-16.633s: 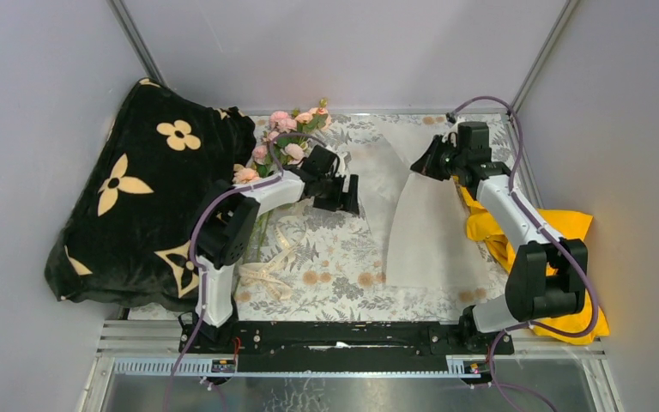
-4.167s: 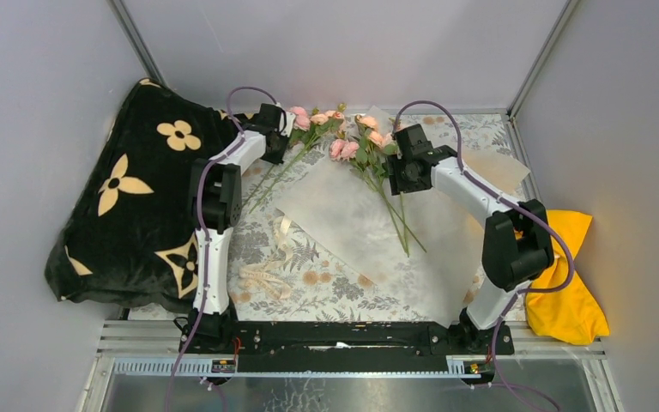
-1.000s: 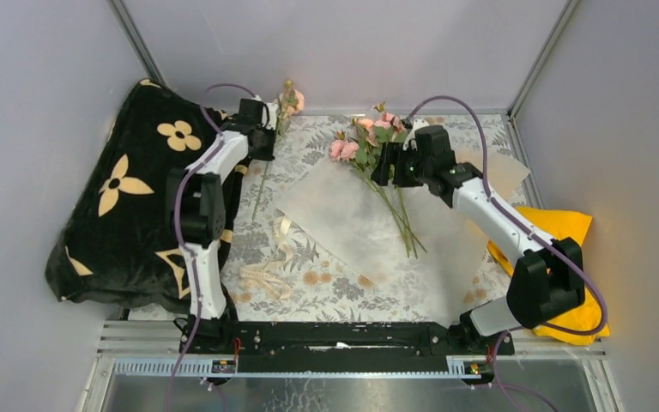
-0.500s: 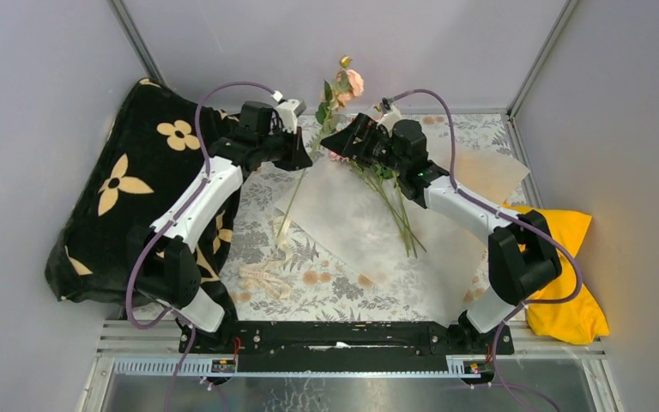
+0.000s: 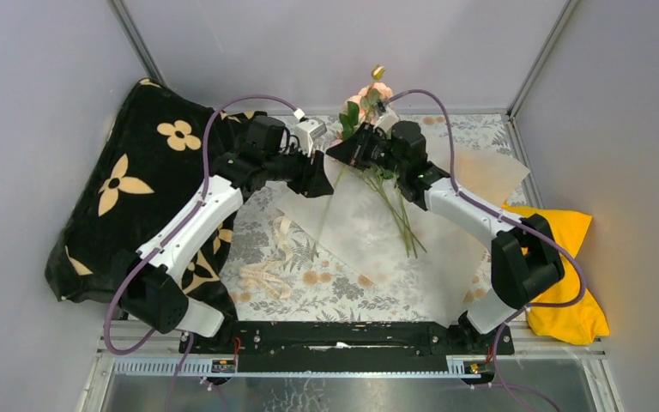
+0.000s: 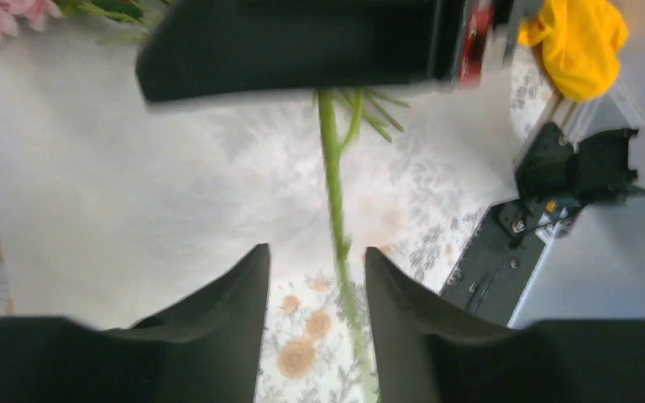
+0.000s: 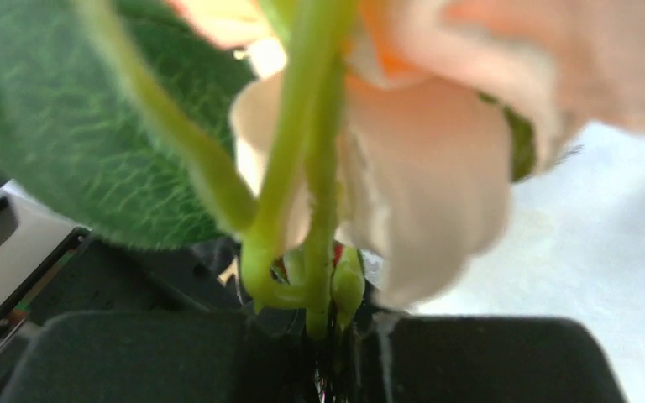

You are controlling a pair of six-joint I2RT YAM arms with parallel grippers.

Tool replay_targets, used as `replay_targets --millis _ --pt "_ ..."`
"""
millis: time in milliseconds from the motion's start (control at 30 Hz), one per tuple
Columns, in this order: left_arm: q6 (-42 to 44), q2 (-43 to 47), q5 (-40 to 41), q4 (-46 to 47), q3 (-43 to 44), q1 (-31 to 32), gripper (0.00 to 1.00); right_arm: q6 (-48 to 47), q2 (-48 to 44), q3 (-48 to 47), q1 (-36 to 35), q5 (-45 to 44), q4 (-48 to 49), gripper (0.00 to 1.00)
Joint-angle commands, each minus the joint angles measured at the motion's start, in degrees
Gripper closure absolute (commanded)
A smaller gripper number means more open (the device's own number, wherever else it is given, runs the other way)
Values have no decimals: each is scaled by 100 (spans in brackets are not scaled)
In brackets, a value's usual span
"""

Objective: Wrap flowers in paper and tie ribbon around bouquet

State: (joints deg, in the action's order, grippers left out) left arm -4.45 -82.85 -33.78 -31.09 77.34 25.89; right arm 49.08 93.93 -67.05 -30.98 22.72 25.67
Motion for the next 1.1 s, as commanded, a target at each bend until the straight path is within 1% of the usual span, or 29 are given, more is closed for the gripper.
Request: replay_targets --millis 0,33,67,133,167,200,267,333,367,400,433,467,500,533,567,633,700,800,833,900,967,1067 --pt "278 260 -328 -617 53 -8 30 -1758 -532 -328 553 -2 -1579 100" --pt "244 254 -145 -655 53 -32 20 -2374 -458 -697 621 -223 -2496 100" --pt "175 233 138 -654 30 -59 16 -2991 -346 -1032 642 -638 -3480 100" --pt "-131 110 899 -580 -17 -145 11 -3860 -98 -1604 648 -1476 -4793 100" --pt "-338 5 1274 -539 -24 -232 10 -4129 34 -1817 661 -1870 -5257 100" --pt "-565 -143 1482 -493 -45 -434 9 -4348 215 -2036 684 -2322 -5635 100" --pt "-1031 -459 1553 -327 -101 -816 8 -4518 667 -2541 778 -3058 -6347 96" --pt "-1492 -736 1539 -37 -245 -1147 6 -4716 1213 -3176 852 -3576 -6711 91" --pt "-1689 -841 1552 166 -337 -1245 5 -4815 1517 -3451 899 -3747 -6784 83" --pt "-1840 -926 1607 366 -442 -1300 5 -4873 1813 -3688 953 -3830 -6834 73" --pt "-1943 -994 1676 587 -548 -1305 2 -4881 2100 -3987 1002 -3878 -6916 58" --pt "-2052 -1101 1704 847 -644 -1298 1 -4881 2388 -4251 1051 -3902 -6976 34" --pt "-2143 -1178 1706 988 -727 -1293 1 -4999 2620 -4459 1095 -3899 -6992 18" --pt "-2195 -1286 1714 1072 -779 -1289 1 -5047 2883 -4648 1129 -3893 -7016 5" --pt "-2208 -1413 1739 1102 -795 -1288 1 -5075 3022 -4800 1149 -3881 -7052 1" --pt "-2209 -1649 1825 1117 -820 -1280 1 -5120 3104 -4924 1156 -3816 -7185 0" --pt "-2229 -1861 1817 1147 -856 -1280 1 -5088 2886 -4588 1152 -3722 -7120 0" --pt "-2285 -2132 1652 1250 -851 -1250 2 -4947 2188 -3443 1156 -3431 -6705 0" --pt "-2296 -2191 1594 1299 -828 -1223 3 -4690 1936 -3039 1156 -3218 -6521 0" --pt "-2316 -2285 1560 1434 -809 -1170 6 -4519 1498 -2235 1148 -2788 -6183 0" --pt "-2340 -2344 1487 1559 -794 -1133 11 -4417 1161 -1644 1147 -2409 -5955 0" --pt "-2351 -2327 1347 1653 -801 -1113 27 -4289 771 -973 1146 -2142 -5767 1"
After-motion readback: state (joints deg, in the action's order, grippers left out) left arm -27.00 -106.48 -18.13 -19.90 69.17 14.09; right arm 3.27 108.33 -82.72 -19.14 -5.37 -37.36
